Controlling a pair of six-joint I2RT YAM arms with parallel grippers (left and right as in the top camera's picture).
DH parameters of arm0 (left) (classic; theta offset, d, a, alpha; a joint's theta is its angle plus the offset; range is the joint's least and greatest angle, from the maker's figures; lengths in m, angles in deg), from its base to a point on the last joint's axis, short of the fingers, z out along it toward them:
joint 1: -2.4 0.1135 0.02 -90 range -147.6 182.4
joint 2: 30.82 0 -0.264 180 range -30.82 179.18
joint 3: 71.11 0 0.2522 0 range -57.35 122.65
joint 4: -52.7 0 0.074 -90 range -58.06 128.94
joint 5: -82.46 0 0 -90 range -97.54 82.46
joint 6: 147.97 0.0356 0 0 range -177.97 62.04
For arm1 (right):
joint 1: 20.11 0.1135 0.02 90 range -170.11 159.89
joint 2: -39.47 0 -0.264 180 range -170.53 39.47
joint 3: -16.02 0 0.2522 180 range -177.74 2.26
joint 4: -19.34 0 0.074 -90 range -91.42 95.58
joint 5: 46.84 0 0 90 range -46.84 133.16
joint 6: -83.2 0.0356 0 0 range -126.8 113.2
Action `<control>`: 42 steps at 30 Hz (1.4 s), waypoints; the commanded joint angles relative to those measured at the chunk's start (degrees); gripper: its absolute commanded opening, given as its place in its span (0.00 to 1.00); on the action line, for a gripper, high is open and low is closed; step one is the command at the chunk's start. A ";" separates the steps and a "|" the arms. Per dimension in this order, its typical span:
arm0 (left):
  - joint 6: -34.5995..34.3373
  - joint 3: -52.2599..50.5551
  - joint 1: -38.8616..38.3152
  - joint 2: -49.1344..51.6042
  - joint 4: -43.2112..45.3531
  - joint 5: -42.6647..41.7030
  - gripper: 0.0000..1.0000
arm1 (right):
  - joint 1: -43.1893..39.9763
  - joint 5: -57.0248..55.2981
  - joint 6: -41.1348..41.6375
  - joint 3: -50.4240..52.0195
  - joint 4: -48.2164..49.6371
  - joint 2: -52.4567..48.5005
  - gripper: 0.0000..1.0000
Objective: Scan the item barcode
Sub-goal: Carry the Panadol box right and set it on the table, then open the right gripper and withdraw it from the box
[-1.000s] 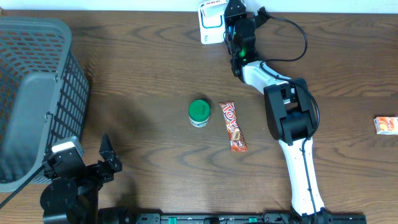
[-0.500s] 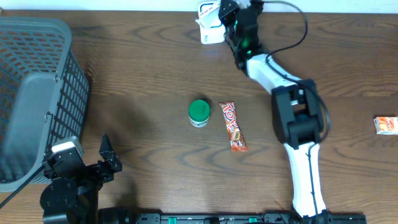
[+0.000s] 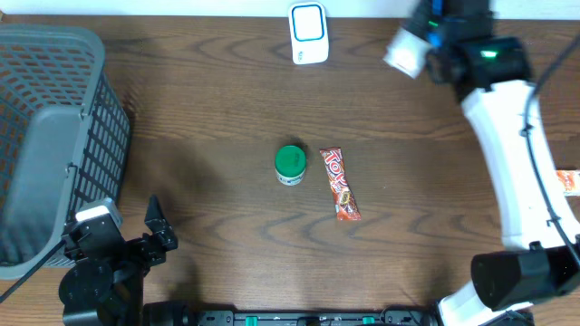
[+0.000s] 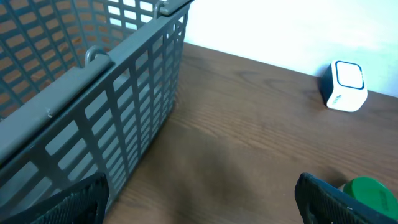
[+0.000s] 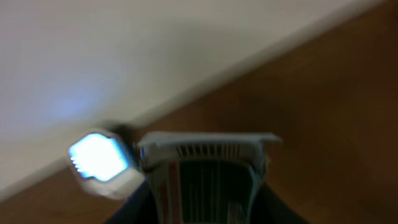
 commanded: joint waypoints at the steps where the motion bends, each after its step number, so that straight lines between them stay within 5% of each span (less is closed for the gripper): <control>1: -0.28 0.09 0.28 -0.04 0.17 0.46 0.96 | -6.23 -5.33 -5.35 1.44 -7.54 -2.69 0.20; 6: -0.28 0.09 0.28 -0.04 0.20 0.46 0.96 | -16.26 -7.96 -5.33 5.20 -11.63 -4.61 0.22; 14: -0.28 0.09 0.28 -0.04 0.17 0.46 0.96 | -29.97 -7.26 -2.71 20.20 -1.79 -10.01 0.26; 21: -0.28 0.09 0.28 -0.04 0.17 0.46 0.96 | -34.45 -5.77 -2.47 27.61 4.70 -13.07 0.53; 23: -0.28 0.09 0.28 -0.04 0.17 0.46 0.96 | -34.86 -5.27 -2.51 26.88 5.33 -12.90 0.94; 24: -0.28 0.09 0.28 -0.04 0.17 0.46 0.96 | -34.84 -5.14 -2.51 26.25 5.11 -12.66 0.99; 28: -0.28 0.09 0.28 -0.04 0.17 0.46 0.96 | -34.29 -0.15 -2.51 21.24 1.88 -10.08 0.99; 36: -0.28 0.09 0.28 -0.04 0.17 0.46 0.96 | -30.01 29.42 -2.51 12.52 -8.26 -1.66 0.99; 42: -0.28 0.09 0.28 -0.04 0.17 0.46 0.96 | -18.25 31.93 -6.38 13.07 -16.57 -0.37 0.93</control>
